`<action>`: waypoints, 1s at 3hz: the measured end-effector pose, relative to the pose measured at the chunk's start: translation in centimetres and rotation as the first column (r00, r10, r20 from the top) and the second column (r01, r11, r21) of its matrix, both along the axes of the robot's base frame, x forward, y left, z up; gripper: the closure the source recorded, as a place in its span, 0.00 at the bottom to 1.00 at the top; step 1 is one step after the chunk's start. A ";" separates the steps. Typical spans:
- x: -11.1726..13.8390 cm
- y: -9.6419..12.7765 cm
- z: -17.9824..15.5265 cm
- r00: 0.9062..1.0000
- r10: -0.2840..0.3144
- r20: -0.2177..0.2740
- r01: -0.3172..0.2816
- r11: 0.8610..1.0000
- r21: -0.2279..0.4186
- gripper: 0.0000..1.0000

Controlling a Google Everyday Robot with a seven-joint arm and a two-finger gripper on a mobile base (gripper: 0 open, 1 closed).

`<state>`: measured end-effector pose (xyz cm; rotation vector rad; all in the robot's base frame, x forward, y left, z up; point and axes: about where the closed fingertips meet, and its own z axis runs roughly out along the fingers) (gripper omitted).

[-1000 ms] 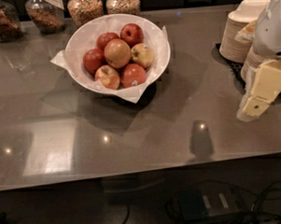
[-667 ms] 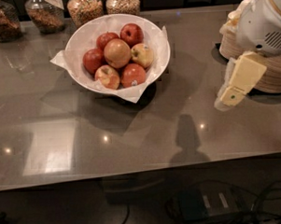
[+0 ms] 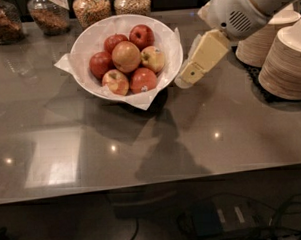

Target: Pick apple from white bowl

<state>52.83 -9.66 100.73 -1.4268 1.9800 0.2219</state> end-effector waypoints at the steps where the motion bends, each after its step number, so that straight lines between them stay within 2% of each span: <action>1: 2.3 4.2 0.6 1.000 0.028 -0.002 -0.028 0.997 0.067 0.00; 2: 4.5 8.2 0.7 0.998 0.059 -0.008 -0.057 0.992 0.112 0.00; 3: 4.5 8.2 0.7 0.998 0.059 -0.008 -0.058 0.992 0.112 0.00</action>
Offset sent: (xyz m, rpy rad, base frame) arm 0.0723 0.1219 0.0073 0.1654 0.0220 0.0820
